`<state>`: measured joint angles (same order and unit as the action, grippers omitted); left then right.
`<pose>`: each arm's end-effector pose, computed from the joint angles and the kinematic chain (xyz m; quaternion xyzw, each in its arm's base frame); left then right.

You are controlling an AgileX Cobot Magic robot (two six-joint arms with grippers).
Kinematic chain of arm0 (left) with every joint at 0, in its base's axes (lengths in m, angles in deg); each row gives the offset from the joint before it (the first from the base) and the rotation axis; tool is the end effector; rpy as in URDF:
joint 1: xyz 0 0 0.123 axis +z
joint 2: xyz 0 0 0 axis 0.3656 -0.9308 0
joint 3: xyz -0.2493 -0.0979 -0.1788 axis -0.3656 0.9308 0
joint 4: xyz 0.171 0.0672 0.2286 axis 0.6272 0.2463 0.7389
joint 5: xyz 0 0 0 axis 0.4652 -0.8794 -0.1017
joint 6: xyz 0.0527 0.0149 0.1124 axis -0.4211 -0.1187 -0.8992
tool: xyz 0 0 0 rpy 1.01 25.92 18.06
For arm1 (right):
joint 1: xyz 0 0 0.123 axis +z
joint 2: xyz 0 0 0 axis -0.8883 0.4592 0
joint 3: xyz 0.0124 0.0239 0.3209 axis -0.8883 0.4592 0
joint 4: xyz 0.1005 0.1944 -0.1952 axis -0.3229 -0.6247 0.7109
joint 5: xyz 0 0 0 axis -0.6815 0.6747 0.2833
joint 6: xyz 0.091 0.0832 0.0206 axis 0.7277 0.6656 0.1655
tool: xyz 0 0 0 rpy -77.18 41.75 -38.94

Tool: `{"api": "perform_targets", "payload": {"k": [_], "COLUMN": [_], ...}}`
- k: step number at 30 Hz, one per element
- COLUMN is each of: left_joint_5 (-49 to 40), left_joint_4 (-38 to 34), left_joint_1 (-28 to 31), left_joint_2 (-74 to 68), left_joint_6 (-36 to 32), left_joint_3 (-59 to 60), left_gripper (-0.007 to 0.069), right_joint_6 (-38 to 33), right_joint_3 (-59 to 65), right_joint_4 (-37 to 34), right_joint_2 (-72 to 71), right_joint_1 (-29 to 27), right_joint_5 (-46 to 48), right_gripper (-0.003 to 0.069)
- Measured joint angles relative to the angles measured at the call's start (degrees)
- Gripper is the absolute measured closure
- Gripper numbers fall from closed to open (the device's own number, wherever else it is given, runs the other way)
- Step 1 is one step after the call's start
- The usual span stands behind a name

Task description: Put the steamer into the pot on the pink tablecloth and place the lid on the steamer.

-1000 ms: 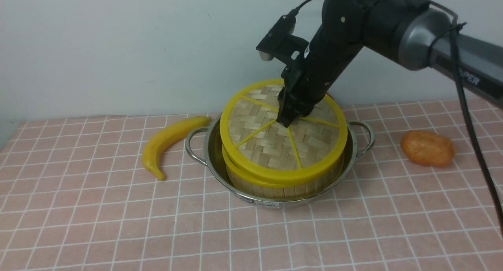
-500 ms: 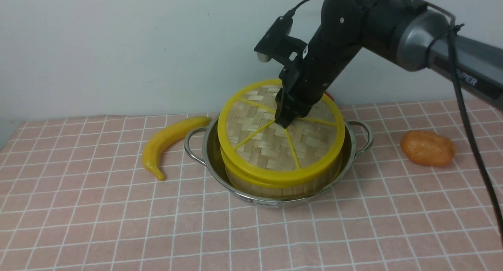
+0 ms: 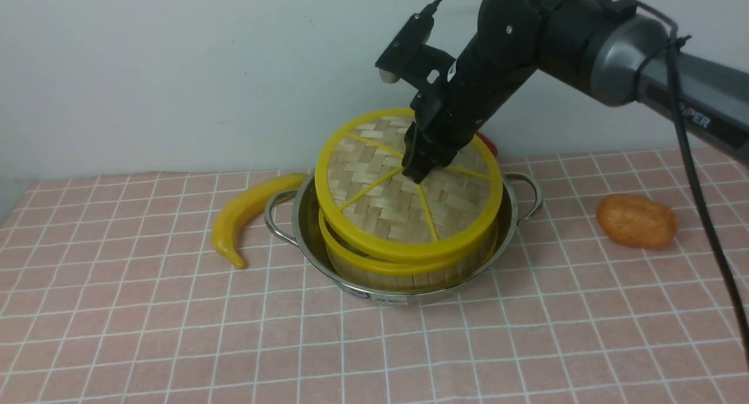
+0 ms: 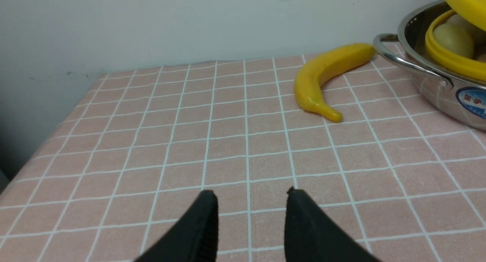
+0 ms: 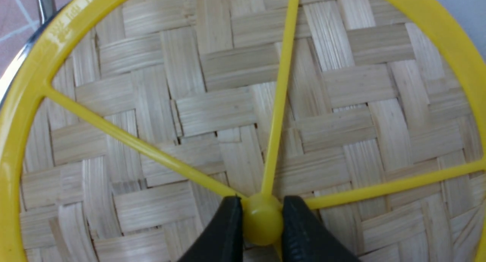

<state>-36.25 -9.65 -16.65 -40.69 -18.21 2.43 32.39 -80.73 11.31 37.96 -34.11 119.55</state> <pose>0.0912 0.0070 0.1708 0.0096 0.7934 0.0546 0.6062 0.4859 0.2913 0.2546 -0.4626 0.8522 0.0981 0.2239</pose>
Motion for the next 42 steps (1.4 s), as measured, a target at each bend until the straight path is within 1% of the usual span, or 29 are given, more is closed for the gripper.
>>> {"api": "perform_targets", "payload": {"k": [10, 23, 25, 26, 27, 28, 30, 33, 36, 38, 40, 42], "left_joint_5": [0.0, 0.0, 0.0, 0.0, 0.0, 0.0, 0.0, 0.0, 0.0, 0.0, 0.0, 0.0], "left_joint_4": [0.0, 0.1, 0.1, 0.1, 0.1, 0.1, 0.1, 0.1, 0.1, 0.1, 0.1, 0.1], "left_joint_1": [0.0, 0.0, 0.0, 0.0, 0.0, 0.0, 0.0, 0.0, 0.0, 0.0, 0.0, 0.0], "left_joint_2": [0.0, 0.0, 0.0, 0.0, 0.0, 0.0, 0.0, 0.0, 0.0, 0.0, 0.0, 0.0], "left_joint_6": [0.0, 0.0, 0.0, 0.0, 0.0, 0.0, 0.0, 0.0, 0.0, 0.0, 0.0, 0.0], "left_joint_3": [0.0, 0.0, 0.0, 0.0, 0.0, 0.0, 0.0, 0.0, 0.0, 0.0, 0.0, 0.0], "left_gripper": [0.0382, 0.0382, 0.0382, 0.0382, 0.0382, 0.0382, 0.0382, 0.0382, 0.0382, 0.0382, 0.0382, 0.0382], "right_joint_6": [-1.7, -1.9, -1.7, -1.6, -1.5, -1.5, -1.0, 0.8, 2.5, 4.7, 6.5, 8.8], "right_joint_3": [0.0, -0.5, -0.5, -0.5, -0.5, -0.5, -0.5, -0.4, -0.4, -0.4, -0.4, -0.4], "right_joint_4": [-2.8, -3.6, -3.6, -3.8, -3.9, -3.9, -3.9, -3.8, -3.8, -3.8, -3.8, -3.8], "right_joint_2": [2.4, 4.3, 4.3, 4.1, 3.8, 3.8, 3.6, 1.9, -0.6, -3.8, -5.9, -8.0], "right_joint_1": [0.0, 0.0, 0.0, 0.0, 0.0, 0.0, 0.0, 0.0, 0.0, 0.0, 0.0, 0.0], "right_joint_5": [-2.0, -2.6, -2.6, -2.6, -2.7, -2.7, -3.1, -3.3, -3.3, -3.3, -3.0, -2.0], "right_gripper": [0.0513, 0.0513, 0.0501, 0.0482, 0.0436, 0.0430, 0.0352, 0.0319, 0.0321, 0.0344, 0.0388, 0.0475]}}
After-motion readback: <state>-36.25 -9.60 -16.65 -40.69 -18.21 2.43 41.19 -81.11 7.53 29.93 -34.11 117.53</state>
